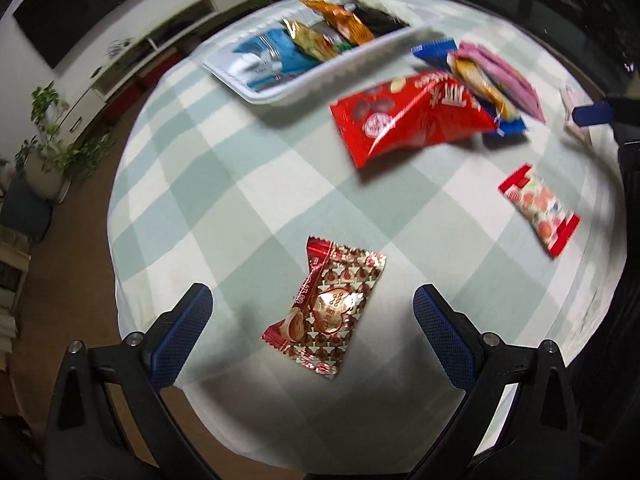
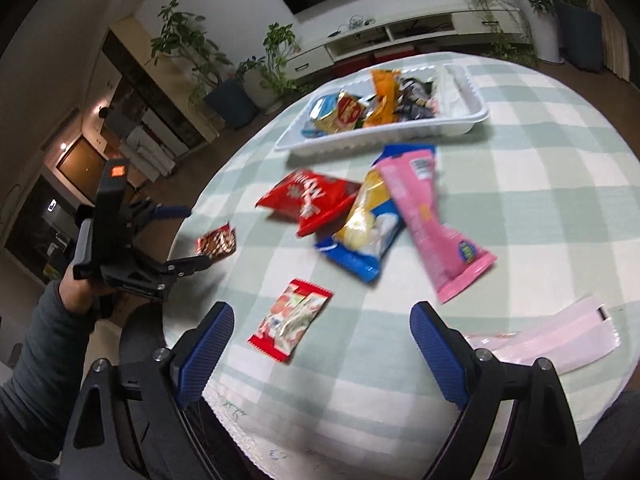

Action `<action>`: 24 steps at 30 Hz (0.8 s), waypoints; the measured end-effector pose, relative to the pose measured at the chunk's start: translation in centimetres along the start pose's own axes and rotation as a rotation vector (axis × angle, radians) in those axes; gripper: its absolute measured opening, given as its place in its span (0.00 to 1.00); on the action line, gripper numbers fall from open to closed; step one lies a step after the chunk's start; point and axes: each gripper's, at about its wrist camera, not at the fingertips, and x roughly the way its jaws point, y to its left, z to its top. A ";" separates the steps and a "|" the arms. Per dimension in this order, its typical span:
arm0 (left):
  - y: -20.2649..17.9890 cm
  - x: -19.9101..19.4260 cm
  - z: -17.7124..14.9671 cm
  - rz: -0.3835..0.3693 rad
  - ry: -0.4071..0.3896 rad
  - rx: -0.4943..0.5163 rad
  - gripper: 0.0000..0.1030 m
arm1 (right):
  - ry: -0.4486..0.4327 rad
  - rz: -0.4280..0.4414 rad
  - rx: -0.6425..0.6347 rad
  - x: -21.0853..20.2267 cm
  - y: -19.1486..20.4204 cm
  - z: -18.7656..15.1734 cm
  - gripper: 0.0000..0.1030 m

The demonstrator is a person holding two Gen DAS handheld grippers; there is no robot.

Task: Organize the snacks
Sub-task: 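Grasp the red-white checked candy with the left gripper while the right gripper grasps the pink-white packet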

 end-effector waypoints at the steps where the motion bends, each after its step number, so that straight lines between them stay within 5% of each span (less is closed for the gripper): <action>1: 0.2 0.3 0.2 -0.015 0.009 0.003 0.94 | 0.005 0.001 -0.005 0.1 0.2 0.0 0.89; 5: 1.4 1.9 0.3 -0.085 0.067 -0.015 0.69 | 0.011 0.006 -0.012 0.1 0.5 -0.2 0.89; 19: 1.2 2.3 0.4 -0.184 0.095 -0.059 0.30 | -0.015 -0.089 0.002 -4.6 -2.3 0.1 0.89; 24: -0.2 1.4 0.1 -0.195 0.092 -0.079 0.24 | 0.016 -0.190 -0.114 -6.9 -4.1 0.6 0.88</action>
